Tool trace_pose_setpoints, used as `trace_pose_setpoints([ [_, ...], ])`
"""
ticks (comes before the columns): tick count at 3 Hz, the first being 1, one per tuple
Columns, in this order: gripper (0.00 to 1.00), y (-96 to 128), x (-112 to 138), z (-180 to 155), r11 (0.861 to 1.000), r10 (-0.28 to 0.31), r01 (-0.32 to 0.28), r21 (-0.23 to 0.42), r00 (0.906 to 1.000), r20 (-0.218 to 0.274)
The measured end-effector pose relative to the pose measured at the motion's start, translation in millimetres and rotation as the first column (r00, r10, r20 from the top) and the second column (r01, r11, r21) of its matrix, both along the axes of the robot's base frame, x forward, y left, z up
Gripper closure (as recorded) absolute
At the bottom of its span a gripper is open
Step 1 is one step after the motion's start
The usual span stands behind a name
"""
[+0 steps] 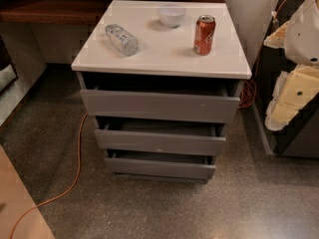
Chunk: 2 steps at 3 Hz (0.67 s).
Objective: Open top drawer
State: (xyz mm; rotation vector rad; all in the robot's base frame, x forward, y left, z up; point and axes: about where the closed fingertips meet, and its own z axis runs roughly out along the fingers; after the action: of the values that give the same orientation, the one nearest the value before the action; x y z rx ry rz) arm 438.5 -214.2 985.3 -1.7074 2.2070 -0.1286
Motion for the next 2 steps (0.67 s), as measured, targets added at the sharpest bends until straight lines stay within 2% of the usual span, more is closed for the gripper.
trace_pose_setpoints([
  [1, 0.00, -0.4, 0.0, 0.5, 1.000, -0.001, 0.001, 0.000, 1.0000, 0.002],
  [2, 0.00, -2.0, 14.9, -6.2, 0.999, 0.050, -0.050, 0.008, 0.9987, -0.005],
])
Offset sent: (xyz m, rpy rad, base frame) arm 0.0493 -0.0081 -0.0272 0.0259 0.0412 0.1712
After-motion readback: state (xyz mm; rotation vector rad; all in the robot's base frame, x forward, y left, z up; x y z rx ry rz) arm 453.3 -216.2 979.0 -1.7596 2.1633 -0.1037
